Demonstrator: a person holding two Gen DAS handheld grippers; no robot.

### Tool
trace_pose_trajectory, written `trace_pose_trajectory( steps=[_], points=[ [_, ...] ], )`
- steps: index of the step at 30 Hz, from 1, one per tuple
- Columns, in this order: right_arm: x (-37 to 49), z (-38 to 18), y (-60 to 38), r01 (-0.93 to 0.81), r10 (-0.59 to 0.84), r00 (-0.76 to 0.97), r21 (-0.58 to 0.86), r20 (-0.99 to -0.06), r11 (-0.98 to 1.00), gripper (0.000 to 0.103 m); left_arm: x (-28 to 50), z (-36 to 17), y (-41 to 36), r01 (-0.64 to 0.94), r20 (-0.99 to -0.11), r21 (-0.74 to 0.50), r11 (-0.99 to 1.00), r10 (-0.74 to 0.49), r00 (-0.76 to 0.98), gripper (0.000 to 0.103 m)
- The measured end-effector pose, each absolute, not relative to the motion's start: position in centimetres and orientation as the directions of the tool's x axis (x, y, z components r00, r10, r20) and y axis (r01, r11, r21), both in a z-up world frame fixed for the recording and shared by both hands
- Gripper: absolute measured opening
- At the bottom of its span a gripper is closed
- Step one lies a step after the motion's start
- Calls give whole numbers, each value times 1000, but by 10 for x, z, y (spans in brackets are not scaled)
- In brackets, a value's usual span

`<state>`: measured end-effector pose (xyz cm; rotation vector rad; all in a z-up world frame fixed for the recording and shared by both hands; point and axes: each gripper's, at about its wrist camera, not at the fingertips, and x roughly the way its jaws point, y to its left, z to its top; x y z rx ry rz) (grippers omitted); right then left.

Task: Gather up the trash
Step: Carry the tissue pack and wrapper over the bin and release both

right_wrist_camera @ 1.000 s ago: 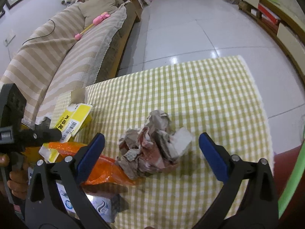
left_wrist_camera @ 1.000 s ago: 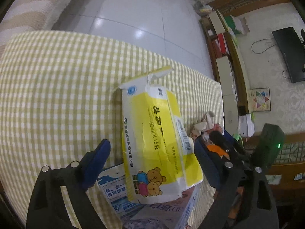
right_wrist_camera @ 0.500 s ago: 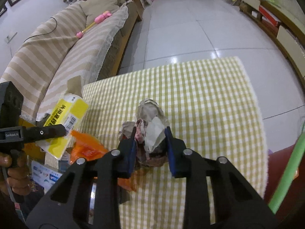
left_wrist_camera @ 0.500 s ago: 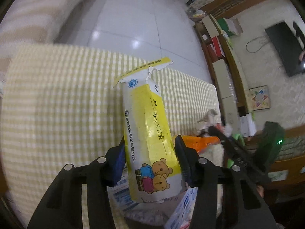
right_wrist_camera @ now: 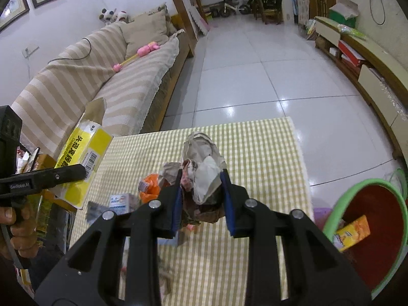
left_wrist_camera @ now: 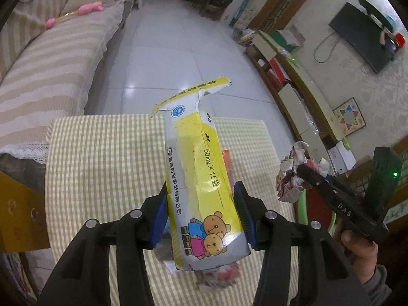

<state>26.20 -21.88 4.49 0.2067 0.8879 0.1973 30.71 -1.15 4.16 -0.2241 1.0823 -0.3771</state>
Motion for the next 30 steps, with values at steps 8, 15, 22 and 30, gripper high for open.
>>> trace_pose_trajectory(
  steps=[8,15,22,30],
  points=[
    [216,66,-232,-64,240,636,260,-734,963,27,258,58,-39,233,-809,-341,911,-411,421,46],
    [185,74,-245,-45,230,647,265,-727,963,27,228,58,-63,262,-809,-339,904,-422,409,46],
    [165,81,-267,-13,206,662,264,-721,964,27,218,61,-88,295,-808,-333,896,-432,401,46],
    [152,82,-300,47,168,679,271,-715,961,27,220,63,-131,357,-808,-334,873,-459,368,46]
  ],
)
